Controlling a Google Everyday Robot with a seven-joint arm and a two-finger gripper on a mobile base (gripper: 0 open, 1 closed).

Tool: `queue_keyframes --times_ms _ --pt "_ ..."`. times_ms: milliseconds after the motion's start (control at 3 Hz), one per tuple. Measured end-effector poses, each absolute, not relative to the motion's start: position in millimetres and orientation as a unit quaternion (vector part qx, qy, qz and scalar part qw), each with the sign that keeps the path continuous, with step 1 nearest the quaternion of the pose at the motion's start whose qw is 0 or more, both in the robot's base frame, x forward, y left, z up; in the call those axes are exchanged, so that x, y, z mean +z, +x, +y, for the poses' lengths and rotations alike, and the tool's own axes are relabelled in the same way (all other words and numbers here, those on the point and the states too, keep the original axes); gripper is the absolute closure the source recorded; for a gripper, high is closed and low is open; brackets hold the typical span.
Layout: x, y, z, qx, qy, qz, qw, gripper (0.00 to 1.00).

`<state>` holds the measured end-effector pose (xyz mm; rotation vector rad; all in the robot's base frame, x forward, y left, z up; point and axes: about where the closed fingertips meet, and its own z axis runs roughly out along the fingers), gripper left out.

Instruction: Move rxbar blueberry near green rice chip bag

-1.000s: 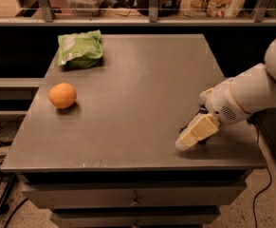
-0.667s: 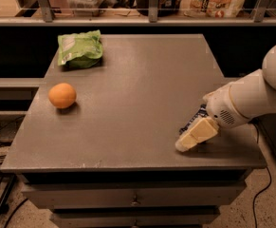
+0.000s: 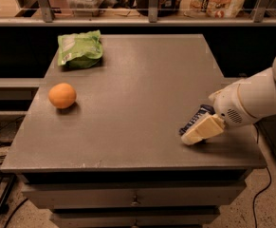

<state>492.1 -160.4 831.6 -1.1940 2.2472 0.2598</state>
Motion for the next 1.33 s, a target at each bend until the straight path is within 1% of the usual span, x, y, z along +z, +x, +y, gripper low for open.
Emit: queue_keyframes --times_ms 667,1000,1333 --pt "821.5 492.2 -163.0 0.119 -0.443 0.843 0.281 0.61" --pt "825.9 492.2 -163.0 0.119 -0.443 0.843 0.281 0.86" --pt "826.0 492.3 -162.9 0.119 -0.443 0.843 0.282 1.0"
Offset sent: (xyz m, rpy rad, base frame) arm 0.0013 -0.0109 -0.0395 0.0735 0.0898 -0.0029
